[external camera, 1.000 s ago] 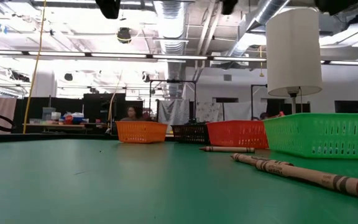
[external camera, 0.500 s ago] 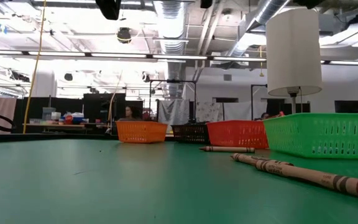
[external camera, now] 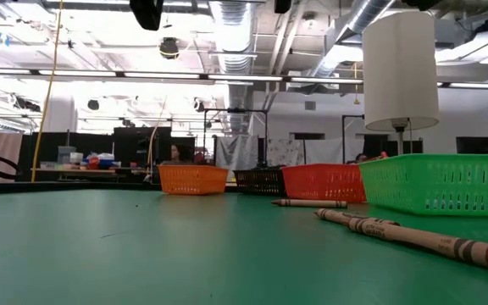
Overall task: Sort crayons
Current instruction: Put the black crayon into the orange bin
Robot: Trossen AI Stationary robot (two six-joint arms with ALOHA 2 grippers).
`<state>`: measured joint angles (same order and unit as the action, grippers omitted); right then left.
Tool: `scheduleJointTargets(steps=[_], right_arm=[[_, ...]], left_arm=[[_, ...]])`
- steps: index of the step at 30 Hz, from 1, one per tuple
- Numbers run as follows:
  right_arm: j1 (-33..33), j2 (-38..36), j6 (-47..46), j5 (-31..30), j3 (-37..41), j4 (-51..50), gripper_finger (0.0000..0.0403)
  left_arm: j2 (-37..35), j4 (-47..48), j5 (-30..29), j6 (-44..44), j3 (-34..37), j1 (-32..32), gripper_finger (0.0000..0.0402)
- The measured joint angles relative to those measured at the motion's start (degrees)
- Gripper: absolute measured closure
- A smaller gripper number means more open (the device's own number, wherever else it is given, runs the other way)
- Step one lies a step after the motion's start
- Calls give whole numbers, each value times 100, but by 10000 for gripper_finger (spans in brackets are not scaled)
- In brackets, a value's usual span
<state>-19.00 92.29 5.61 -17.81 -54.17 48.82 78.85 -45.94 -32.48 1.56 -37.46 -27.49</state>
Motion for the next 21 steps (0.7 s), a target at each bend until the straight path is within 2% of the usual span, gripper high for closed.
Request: scheduleJointTargets(steps=[5,10,14,21], right_arm=[[44,-18,88,-357,0,-3,400],[387,-119,124,-520,-4,-183,400],[1024,-128,-177,-502,-7,-363,401],[2537,-107,-1152,92,-9,-1172,402]], left_arm=[[3,831,-368,208,-8,0,336],[4,1834,-1279,717,-6,-2,267],[2,2691,-2031,1534,-3,32,228],[2,3827,-2017,2459,-3,203,216]])
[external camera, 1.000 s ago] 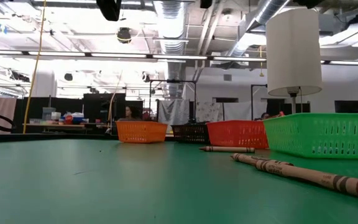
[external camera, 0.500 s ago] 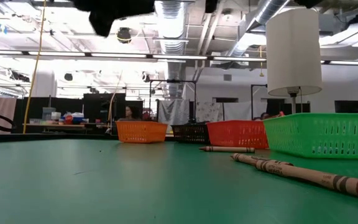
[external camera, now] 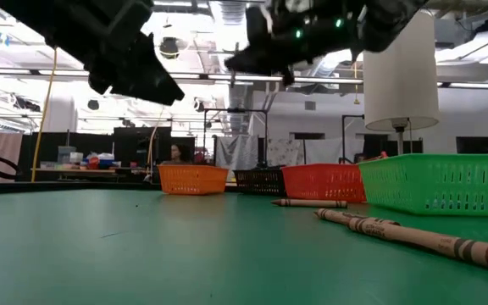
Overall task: Sort crayons
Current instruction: Put the black crayon into the orange bin
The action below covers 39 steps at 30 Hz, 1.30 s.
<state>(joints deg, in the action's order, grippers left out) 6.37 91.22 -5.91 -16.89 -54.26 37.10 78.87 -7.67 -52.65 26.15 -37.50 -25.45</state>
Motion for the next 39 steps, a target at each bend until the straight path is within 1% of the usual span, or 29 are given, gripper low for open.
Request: scheduleJointTargets(steps=[3,7,10,12,14,17,19,25,28,31,36,39], right_arm=[[536,0,-265,435,0,-95,402],[1016,306,-639,667,-57,-8,402],[1208,871,-897,929,-392,65,402],[1261,1276,-1079,1166,-687,-59,402],[1260,1650,-1307,1278,-1025,-112,403],[1237,2087,-1573,1266,-1570,-164,403],[1237,2319,-1792,1244,-1959,-464,403],[1287,2836,-2111,688,-2992,-2052,402],[1291,3039,-2135,619,-3382,-2628,394],[1287,3228,-2293,599,-3598,-3006,378],[1289,3300,-2404,588,-3660,-3095,335],[1297,3282,-2226,593,-3658,-3143,313]], left_arm=[[0,217,-18,56,0,37,220],[0,279,-15,-26,0,75,223],[0,287,-15,-32,0,81,223],[-2,345,16,11,0,81,223],[-2,468,101,98,4,81,223],[-2,593,186,241,5,81,223],[-2,661,234,310,4,72,223],[-2,840,279,411,4,72,223],[-2,832,283,414,4,72,223],[-2,834,285,469,4,72,223],[-2,821,337,500,4,70,223],[-2,823,352,514,4,66,223]])
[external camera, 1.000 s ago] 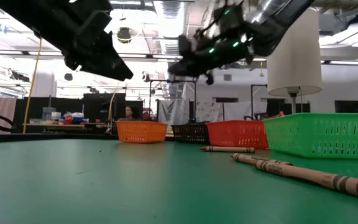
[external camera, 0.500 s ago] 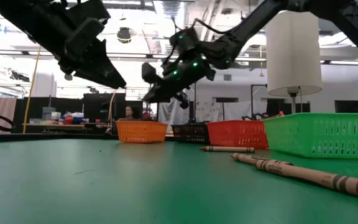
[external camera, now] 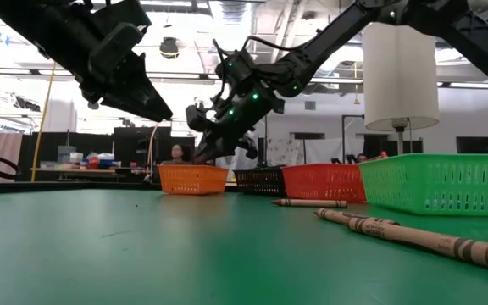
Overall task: Sort crayons
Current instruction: Put the black crayon into the orange bin
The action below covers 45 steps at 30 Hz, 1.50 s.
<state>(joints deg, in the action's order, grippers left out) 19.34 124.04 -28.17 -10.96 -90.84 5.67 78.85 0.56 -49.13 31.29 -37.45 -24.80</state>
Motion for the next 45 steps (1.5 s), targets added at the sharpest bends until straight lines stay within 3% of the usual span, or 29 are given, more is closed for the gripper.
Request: scheduleJointTargets(steps=[6,12,17,19,26,30,37,45], right_arm=[[32,-660,789,346,9,-850,281],[-26,-2656,2006,203,2,-2997,281],[-421,-4399,2057,152,2,-3974,282],[-682,-4984,1983,-113,-1,-4294,282],[-1881,-6426,1607,-1395,-1,-5403,282],[-2577,-6885,1029,-1741,2,-6167,282],[-3581,-7030,241,-2409,4,-7236,282],[-4193,-6802,198,-2863,6,-7408,282]], left_arm=[[0,0,124,-13,0,-7,223],[0,-267,414,-488,0,8,223],[47,-1510,1345,-1242,-4,300,223],[208,-1934,1616,-1504,-84,463,223],[1306,-2097,2916,-2802,-1001,870,223],[1982,-2118,3429,-3291,-1608,1173,223],[2817,-2046,4525,-3633,-2382,1894,223],[3314,-1592,5150,-3807,-2661,2384,223]])
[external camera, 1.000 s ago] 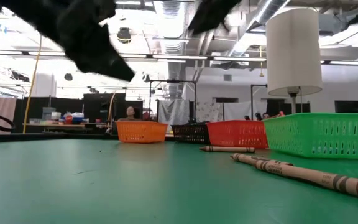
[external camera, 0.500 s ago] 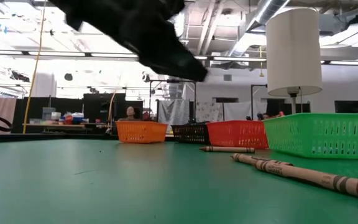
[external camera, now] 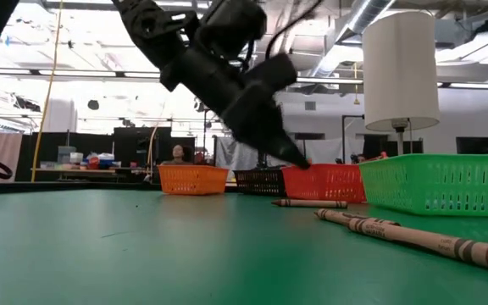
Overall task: Sort crayons
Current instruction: Put the black crayon into the orange bin
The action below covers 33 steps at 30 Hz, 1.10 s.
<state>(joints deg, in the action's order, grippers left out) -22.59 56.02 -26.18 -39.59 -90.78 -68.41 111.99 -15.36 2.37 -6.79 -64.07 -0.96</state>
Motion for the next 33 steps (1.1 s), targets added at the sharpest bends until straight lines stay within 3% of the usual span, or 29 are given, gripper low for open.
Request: scheduleJointTargets(steps=[19,23,29,33], right_arm=[[-371,515,113,-107,2,102,282],[-378,597,115,-111,2,127,282],[-376,685,113,-132,2,143,282],[-393,715,113,-131,2,156,282]], left_arm=[[602,598,70,-17,-10,204,228],[603,796,-2,-23,-18,198,267],[605,863,-115,-3,-18,200,376],[605,883,-284,185,-16,195,389]])
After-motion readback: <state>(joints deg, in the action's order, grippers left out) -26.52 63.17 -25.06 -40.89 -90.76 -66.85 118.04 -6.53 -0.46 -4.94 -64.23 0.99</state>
